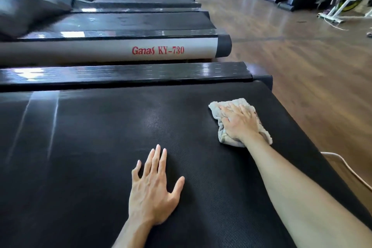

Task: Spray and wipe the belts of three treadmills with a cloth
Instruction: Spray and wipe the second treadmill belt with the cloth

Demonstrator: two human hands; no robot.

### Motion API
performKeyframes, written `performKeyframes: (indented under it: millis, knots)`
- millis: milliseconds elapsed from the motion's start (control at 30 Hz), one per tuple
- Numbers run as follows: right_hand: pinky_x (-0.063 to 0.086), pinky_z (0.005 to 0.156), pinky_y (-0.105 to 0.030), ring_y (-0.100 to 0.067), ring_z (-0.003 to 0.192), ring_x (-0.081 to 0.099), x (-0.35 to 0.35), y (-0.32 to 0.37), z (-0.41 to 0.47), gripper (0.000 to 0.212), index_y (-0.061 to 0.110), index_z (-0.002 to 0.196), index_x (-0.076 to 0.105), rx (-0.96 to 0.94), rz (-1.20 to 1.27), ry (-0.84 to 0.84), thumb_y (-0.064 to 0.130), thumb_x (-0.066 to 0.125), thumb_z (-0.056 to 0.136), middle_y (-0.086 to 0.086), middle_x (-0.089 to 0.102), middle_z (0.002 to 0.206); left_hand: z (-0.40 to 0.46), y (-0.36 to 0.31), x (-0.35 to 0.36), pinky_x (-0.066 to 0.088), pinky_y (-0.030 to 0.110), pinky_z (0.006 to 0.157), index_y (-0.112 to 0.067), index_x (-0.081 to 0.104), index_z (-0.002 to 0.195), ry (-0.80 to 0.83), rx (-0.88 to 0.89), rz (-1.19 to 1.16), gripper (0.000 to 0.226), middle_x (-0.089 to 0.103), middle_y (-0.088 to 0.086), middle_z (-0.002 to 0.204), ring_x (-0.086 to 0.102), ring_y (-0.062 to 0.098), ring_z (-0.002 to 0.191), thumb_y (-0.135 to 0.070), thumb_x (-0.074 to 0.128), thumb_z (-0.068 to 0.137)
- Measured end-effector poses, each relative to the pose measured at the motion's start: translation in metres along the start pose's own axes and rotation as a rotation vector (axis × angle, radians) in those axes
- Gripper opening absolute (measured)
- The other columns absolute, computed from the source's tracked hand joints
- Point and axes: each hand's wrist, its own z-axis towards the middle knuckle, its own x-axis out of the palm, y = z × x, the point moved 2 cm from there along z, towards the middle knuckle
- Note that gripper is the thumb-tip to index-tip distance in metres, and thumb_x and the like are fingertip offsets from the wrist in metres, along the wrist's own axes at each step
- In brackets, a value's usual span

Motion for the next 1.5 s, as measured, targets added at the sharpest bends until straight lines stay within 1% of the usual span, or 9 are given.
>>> performKeyframes:
  millis: [200,333,533,700,900,1067,1200,1333,1500]
  knots:
    - [0.002,0.125,-0.049,-0.025,0.157,0.011,0.002,0.048,0.001,0.051,0.048,0.153,0.038,-0.162,0.064,0.050,0.037,0.032,0.105,0.011,0.022,0.170,0.000,-0.004,-0.006,0.001,0.043,0.125,-0.021,0.007,0.163,0.027,-0.002,0.039,0.093,-0.003,-0.007,0.170,-0.006,0.007,0.155,-0.075,0.011,0.087]
    - [0.006,0.125,-0.051,-0.025,0.153,0.019,0.005,0.075,-0.044,0.040,0.044,0.139,0.054,-0.273,0.081,0.057,0.038,0.036,0.104,0.010,0.036,0.162,-0.001,-0.006,-0.012,-0.002,0.042,0.126,-0.019,-0.002,0.163,0.064,-0.034,0.046,0.101,-0.010,-0.007,0.170,-0.012,0.007,0.155,-0.077,0.004,0.081]
    - [0.003,0.127,-0.050,-0.023,0.157,0.016,0.019,0.113,-0.113,0.048,0.047,0.148,0.047,-0.364,0.142,0.104,0.043,0.038,0.100,0.012,0.032,0.165,-0.007,0.007,-0.033,-0.008,0.034,0.126,-0.017,-0.008,0.162,0.140,-0.029,-0.228,0.097,-0.015,-0.003,0.169,-0.016,0.007,0.154,-0.067,0.038,0.094]
    - [0.003,0.127,-0.049,-0.021,0.157,0.014,0.022,0.148,-0.161,0.071,0.051,0.147,0.047,-0.383,0.200,0.101,0.058,0.021,0.081,0.014,0.031,0.166,-0.046,0.072,-0.083,-0.006,0.035,0.127,-0.015,-0.007,0.162,0.133,-0.051,-0.144,0.087,-0.013,-0.003,0.169,-0.014,0.008,0.154,-0.055,0.040,0.101]
    - [0.003,0.126,-0.049,-0.021,0.158,0.009,0.032,0.215,-0.195,0.053,0.049,0.151,0.041,-0.418,0.221,0.097,0.042,0.040,0.098,0.013,0.027,0.167,-0.080,0.160,-0.148,-0.001,0.036,0.127,-0.014,-0.004,0.162,0.114,-0.162,-0.046,0.081,-0.007,-0.002,0.170,-0.008,0.010,0.156,-0.054,0.036,0.104]
    - [0.002,0.127,-0.049,-0.022,0.159,0.006,0.045,0.279,-0.206,0.054,0.048,0.154,0.037,-0.460,0.229,0.108,0.043,0.035,0.100,0.012,0.024,0.168,-0.098,0.221,-0.172,-0.002,0.034,0.127,-0.012,-0.005,0.162,0.098,-0.177,-0.009,0.081,-0.006,0.001,0.170,-0.008,0.012,0.156,-0.052,0.036,0.104]
    - [0.009,0.126,-0.049,-0.024,0.157,0.017,0.055,0.337,-0.208,0.052,0.043,0.148,0.049,-0.502,0.258,0.087,0.041,0.038,0.097,0.010,0.033,0.165,-0.107,0.268,-0.187,-0.001,0.036,0.128,-0.011,-0.004,0.162,0.049,-0.194,0.000,0.081,-0.005,0.002,0.170,-0.008,0.012,0.156,-0.051,0.036,0.105]
    - [0.035,0.109,-0.048,-0.030,0.132,0.047,0.064,0.398,-0.214,0.040,0.037,0.126,0.063,-0.584,0.320,-0.003,0.026,0.047,0.092,0.007,0.058,0.135,-0.125,0.311,-0.204,0.000,0.036,0.128,-0.011,-0.002,0.162,-0.013,-0.240,-0.011,0.080,-0.003,0.002,0.170,-0.006,0.013,0.156,-0.050,0.038,0.105]
    - [0.042,0.099,-0.050,-0.032,0.118,0.054,0.072,0.463,-0.230,0.046,0.035,0.125,0.063,-0.707,0.351,0.002,0.014,0.064,0.084,0.006,0.061,0.126,-0.178,0.355,-0.235,0.002,0.037,0.128,-0.010,0.006,0.162,-0.192,-0.323,-0.032,0.077,0.005,0.003,0.170,0.000,0.014,0.157,-0.044,0.044,0.104]
